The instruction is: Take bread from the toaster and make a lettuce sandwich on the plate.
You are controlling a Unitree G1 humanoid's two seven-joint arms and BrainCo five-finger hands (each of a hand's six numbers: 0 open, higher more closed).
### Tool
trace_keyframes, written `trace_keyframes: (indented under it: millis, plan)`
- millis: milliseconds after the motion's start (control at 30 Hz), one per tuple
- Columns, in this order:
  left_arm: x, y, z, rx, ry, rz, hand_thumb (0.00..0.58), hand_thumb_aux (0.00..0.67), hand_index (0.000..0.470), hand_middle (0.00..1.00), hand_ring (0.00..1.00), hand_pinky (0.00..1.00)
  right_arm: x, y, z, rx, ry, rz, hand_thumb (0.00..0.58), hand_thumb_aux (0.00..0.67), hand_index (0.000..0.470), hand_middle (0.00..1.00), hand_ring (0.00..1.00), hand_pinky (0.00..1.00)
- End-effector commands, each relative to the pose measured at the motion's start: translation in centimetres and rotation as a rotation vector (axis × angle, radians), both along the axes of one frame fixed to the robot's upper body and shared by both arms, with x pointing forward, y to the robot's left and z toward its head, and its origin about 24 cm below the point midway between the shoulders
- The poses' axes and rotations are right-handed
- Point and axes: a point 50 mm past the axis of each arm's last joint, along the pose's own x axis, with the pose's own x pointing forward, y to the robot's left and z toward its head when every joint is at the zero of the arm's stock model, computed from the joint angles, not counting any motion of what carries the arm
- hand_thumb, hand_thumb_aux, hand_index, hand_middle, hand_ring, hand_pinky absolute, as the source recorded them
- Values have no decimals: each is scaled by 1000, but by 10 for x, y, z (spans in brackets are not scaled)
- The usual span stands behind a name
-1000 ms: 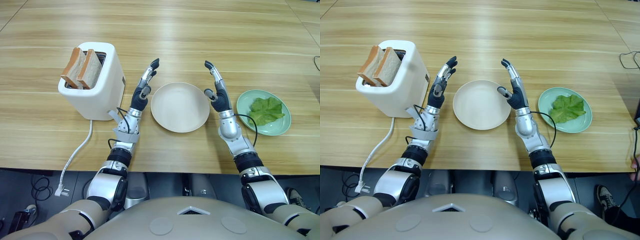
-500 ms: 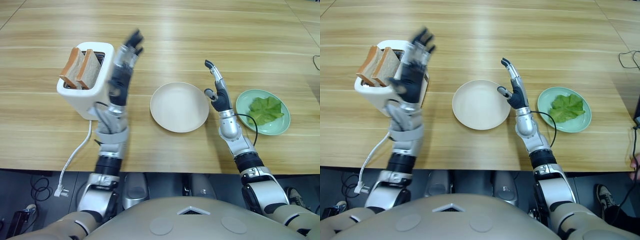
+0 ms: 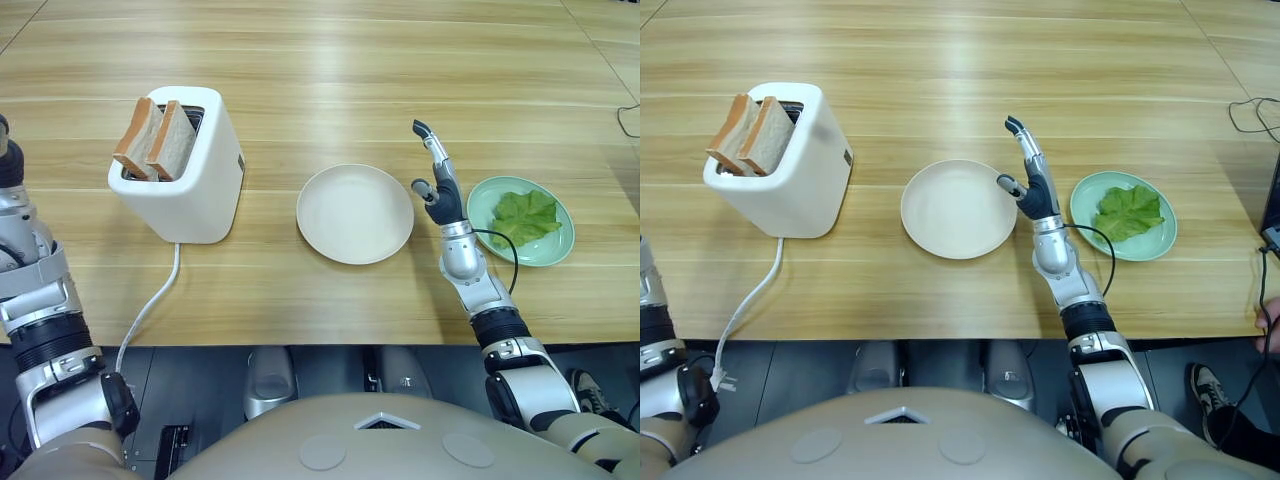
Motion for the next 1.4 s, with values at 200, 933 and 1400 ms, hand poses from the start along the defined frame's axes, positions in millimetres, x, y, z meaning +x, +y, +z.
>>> trace_keyframes:
  millis: [200,933,1400]
  plan:
    - [16,14,-68,133,372,177,0,0,0,0,0,0,-1,-6,-1,1,13,-24,0,0,0,0,0,0]
    - [24,4,-94,158,506,131,349,247,170,0,0,0,-1,-6,-2,-2,20,-23,0,0,0,0,0,0]
    - [25,-15,-85,37,446,-43,580,662,455,0,0,0,-1,-6,-4,-2,28,-26,0,0,0,0,0,0]
